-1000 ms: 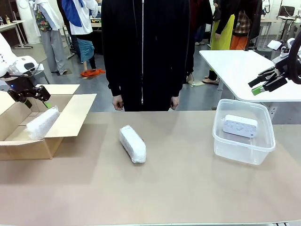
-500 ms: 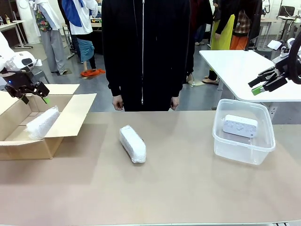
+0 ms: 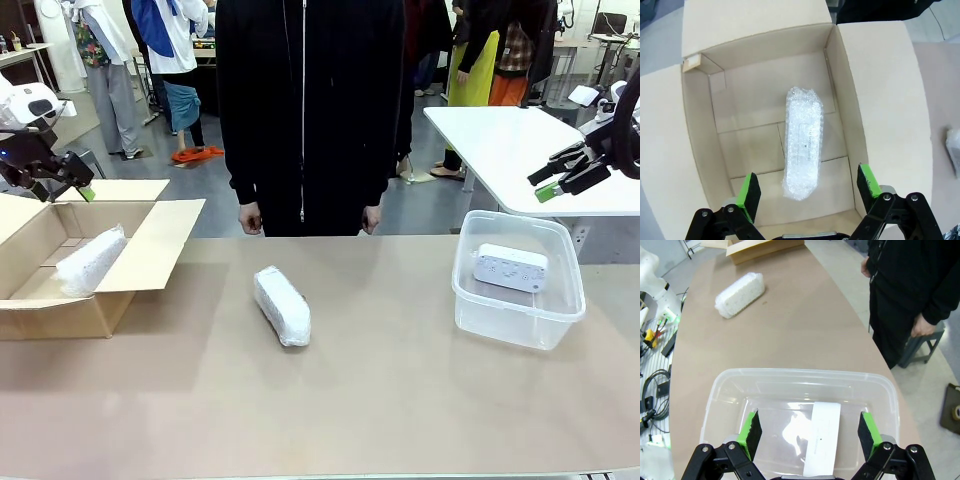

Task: Separate and place wrapped and unwrapped clocks.
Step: If the picked Digital clock is wrapped, place it in the Package Box ; if not, place it in the Organizing box, then pick up the Digital clock indicated by the person.

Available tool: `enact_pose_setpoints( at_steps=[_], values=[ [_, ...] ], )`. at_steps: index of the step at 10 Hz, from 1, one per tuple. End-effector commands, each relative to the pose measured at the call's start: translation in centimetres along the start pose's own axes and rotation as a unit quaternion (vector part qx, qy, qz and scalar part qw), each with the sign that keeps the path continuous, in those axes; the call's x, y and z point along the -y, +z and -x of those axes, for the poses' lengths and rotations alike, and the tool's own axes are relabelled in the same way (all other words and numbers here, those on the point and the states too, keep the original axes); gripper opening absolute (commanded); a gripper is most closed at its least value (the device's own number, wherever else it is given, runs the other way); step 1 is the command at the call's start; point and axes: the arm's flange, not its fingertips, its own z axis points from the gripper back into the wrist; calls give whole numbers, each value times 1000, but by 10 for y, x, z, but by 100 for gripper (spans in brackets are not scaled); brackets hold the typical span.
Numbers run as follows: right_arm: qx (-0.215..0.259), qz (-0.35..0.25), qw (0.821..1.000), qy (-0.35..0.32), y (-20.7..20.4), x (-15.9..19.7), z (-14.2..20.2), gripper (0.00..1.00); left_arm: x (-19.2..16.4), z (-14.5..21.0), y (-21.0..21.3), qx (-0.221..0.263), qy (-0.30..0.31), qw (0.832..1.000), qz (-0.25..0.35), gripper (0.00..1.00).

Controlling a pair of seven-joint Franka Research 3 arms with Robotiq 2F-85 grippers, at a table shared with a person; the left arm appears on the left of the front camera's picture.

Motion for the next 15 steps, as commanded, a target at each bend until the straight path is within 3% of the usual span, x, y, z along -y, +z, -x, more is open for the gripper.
enact_pose_setpoints(
  at_steps=[1,15],
  values=[
    [0,0,1000,0,0,-1,0,100,6,12,6,11,-9,1000,-15,100],
    [0,0,1000,0,0,-1,0,100,4,5,9,5,-6,1000,-4,100]
  ],
)
